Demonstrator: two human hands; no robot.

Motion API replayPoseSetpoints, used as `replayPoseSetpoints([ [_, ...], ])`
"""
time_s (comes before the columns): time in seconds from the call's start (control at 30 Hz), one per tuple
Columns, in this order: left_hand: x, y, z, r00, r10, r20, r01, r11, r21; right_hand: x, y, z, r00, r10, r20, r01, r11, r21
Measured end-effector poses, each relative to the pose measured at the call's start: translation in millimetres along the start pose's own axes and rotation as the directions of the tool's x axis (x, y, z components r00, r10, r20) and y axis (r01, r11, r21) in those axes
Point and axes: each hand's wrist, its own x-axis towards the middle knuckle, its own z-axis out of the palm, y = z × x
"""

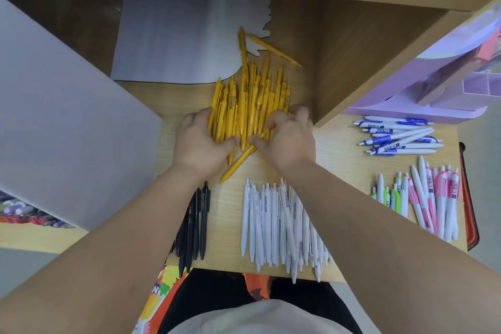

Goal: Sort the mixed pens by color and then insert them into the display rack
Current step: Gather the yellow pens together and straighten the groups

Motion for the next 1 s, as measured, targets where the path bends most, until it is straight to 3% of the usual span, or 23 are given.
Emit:
replayPoseSetpoints([
  [0.1, -5, -3, 3, 1.000, 0.004, -0.001, -0.004, 0.999, -0.040, -1, 7, 2, 0.997, -0.001, -0.076, -0.006, 0.996, -0.093],
  [0.2, -8, -3, 3, 1.000, 0.000, 0.010, 0.000, 0.999, -0.044, -1, 7, 3, 1.000, 0.027, 0.002, -0.026, 0.986, -0.165],
  [0.57, -10, -2, -4, 0.998, 0.061, 0.016, -0.061, 0.998, 0.005, 1, -16, 3, 0.984, 0.163, 0.073, -0.168, 0.983, 0.071],
  [0.77, -7, -4, -6, 0.998, 0.046, 0.034, -0.046, 0.999, -0.017, 25, -22, -22, 0.978, 0.207, -0.017, -0.192, 0.931, 0.312],
  [0.9, -4, -3, -9, 0.999, 0.022, 0.038, -0.019, 0.997, -0.078, 46, -22, -28, 0.992, 0.122, -0.014, -0.117, 0.974, 0.194],
  [1.0, 2, -3, -12, 0.999, 0.009, 0.034, -0.006, 0.996, -0.087, 54, -22, -27, 0.993, 0.036, -0.109, -0.030, 0.998, 0.055],
])
